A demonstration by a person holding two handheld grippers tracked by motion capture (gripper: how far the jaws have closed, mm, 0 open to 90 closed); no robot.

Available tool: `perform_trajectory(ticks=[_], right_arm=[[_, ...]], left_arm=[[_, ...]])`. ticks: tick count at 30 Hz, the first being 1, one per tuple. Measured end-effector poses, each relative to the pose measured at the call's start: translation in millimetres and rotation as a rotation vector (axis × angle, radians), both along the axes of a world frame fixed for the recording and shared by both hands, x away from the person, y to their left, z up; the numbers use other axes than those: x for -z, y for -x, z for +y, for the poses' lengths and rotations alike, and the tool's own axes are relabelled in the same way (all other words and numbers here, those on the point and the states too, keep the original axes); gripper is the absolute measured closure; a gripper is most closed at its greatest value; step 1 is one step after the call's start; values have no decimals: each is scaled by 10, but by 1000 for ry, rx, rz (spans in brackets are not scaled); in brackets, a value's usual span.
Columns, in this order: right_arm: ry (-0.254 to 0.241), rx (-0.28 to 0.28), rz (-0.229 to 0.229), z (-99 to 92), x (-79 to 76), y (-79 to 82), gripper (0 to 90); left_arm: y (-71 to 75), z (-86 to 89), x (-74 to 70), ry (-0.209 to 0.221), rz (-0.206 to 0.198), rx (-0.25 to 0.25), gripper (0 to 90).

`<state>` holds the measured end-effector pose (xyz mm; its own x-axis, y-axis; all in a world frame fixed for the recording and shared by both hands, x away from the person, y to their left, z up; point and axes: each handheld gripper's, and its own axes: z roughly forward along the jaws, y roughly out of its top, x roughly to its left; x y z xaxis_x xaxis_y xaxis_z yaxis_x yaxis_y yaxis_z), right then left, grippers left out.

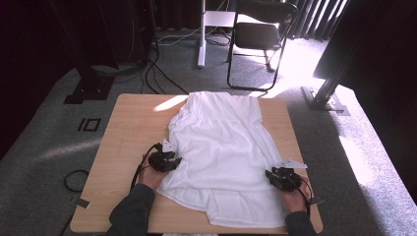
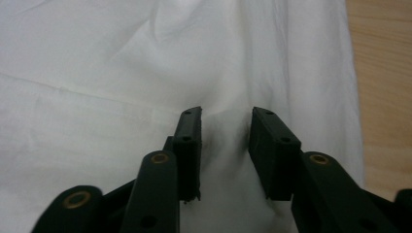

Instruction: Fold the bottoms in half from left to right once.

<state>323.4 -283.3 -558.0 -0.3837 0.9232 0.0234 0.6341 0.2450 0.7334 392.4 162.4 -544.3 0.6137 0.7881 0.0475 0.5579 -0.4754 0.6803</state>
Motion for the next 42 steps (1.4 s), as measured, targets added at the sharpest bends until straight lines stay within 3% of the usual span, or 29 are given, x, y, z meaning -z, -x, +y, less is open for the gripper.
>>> perform_trajectory(ticks=[1, 2, 6, 7, 8, 10, 12, 13, 14, 15, 16, 17, 20, 21, 22, 24, 27, 28, 30, 32, 34, 35, 36, 37, 38, 41, 42], right_arm=[[-5, -9, 16, 21, -21, -92, 759], [-13, -11, 23, 14, -32, -111, 776], [-67, -16, -5, -48, -135, -3, 850], [-72, -21, -18, -66, -164, 45, 864], [-72, -25, -25, -87, -191, 94, 878], [-73, -33, -38, -135, -229, 190, 890], [-79, -36, -44, -160, -241, 232, 890], [-78, -37, -50, -204, -266, 291, 890], [-78, -42, -52, -214, -277, 300, 870], [-83, -54, -57, -216, -287, 294, 794], [-86, -56, -65, -209, -296, 276, 708], [-86, -56, -65, -209, -296, 276, 708], [-103, -53, -64, -156, -303, 126, 565], [-103, -53, -64, -156, -303, 126, 565], [-113, -59, -50, -105, -286, 7, 524], [-120, -70, -49, -85, -278, -28, 523], [-123, -115, -44, 14, -211, -167, 520], [-82, -105, -19, 46, -158, -241, 498], [-82, -105, -19, 46, -158, -241, 498], [-27, -111, 36, 43, -73, -330, 483], [2, -96, 55, 38, -55, -308, 496], [-5, -102, 63, 30, -60, -273, 592], [-5, -102, 63, 30, -60, -273, 592], [2, -114, 70, 26, -68, -227, 662], [26, -132, 67, 12, -87, -113, 815], [-5, -139, 40, -65, -138, 91, 871], [-5, -139, 40, -65, -138, 91, 871]], left_arm=[[-53, 53, -32, 9, 16, -18, 592], [-35, 85, -67, 27, 11, -23, 589], [165, 280, -320, 86, -51, -42, 574], [165, 280, -320, 86, -51, -42, 574], [280, 398, -428, 88, -75, -66, 575], [398, 506, -481, 78, -96, -85, 577], [398, 506, -481, 78, -96, -85, 577], [563, 621, -465, 40, -99, -95, 576], [604, 662, -456, 68, -92, -95, 572], [634, 695, -447, 95, -80, -94, 561], [663, 720, -444, 96, -84, -96, 545], [663, 720, -444, 96, -84, -96, 530], [745, 783, -424, 137, -97, -67, 489], [745, 783, -424, 137, -97, -67, 466], [766, 777, -394, 130, -86, -44, 450], [774, 761, -359, 127, -70, -24, 445], [787, 683, -262, 84, -36, 8, 413], [793, 660, -241, 82, -27, 14, 408], [800, 641, -222, 78, -20, 21, 406], [814, 568, -134, 35, 14, 32, 409], [811, 527, -67, -8, 41, 19, 444], [810, 520, -45, -20, 52, 26, 508], [810, 520, -45, -20, 52, 26, 626], [830, 503, -37, -13, 57, 56, 626], [846, 491, -50, -19, 51, 62, 792], [918, 468, -103, -23, 36, 95, 856], [918, 468, -103, -23, 36, 95, 859]])
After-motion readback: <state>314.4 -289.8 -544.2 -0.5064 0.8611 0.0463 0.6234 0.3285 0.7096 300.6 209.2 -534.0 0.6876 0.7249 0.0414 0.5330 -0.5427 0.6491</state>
